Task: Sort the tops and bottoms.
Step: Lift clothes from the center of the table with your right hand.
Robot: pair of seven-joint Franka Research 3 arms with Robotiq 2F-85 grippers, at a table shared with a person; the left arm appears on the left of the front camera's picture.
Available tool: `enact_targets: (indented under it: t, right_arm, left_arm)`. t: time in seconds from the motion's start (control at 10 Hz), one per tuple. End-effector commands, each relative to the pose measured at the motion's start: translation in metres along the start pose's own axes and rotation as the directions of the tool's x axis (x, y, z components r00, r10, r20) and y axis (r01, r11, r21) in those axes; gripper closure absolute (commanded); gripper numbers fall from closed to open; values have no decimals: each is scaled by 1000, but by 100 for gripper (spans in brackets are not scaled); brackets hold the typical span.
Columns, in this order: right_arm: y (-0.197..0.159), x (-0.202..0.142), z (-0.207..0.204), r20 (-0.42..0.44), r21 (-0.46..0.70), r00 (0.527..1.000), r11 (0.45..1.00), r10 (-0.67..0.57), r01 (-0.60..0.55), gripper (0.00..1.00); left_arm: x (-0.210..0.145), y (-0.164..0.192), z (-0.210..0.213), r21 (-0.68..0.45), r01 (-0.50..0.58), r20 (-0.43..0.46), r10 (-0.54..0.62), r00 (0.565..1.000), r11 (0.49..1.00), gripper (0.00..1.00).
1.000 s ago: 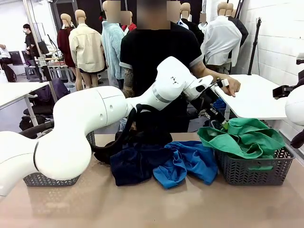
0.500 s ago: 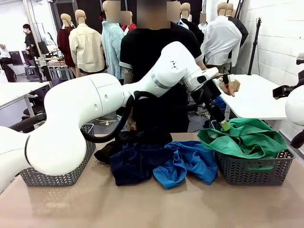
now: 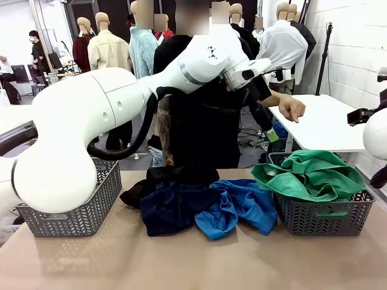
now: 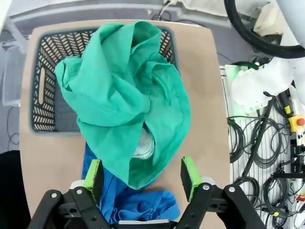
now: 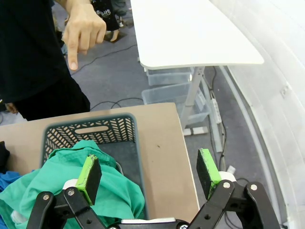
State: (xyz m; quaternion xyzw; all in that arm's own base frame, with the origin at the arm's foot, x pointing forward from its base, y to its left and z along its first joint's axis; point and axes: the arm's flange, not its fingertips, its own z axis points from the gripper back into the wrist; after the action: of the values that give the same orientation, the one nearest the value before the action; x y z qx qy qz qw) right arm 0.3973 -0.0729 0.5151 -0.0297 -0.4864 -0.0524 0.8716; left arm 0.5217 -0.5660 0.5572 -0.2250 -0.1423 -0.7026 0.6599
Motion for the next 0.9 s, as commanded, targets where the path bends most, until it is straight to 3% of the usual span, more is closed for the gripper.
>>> enact_targets:
  t: [0.0,0.5,0.7,0.8]
  right_arm:
    - [0,0,-1,-7,1,1000,1000,0,0,0]
    - [0,0,-1,-7,1,1000,1000,0,0,0]
    - [0,0,-1,-7,1,1000,1000,0,0,0]
    - [0,0,-1,-7,1,1000,1000,0,0,0]
  left_arm:
    - [-2,2,-28,-84,-21,38,25,999,996,17]
    - [-3,3,-36,-78,-18,23,20,1000,997,17]
    - [-45,-26,-10,58,102,-99,-96,990,993,17]
    - [-83,-39,11,140,73,-157,-51,986,987,17]
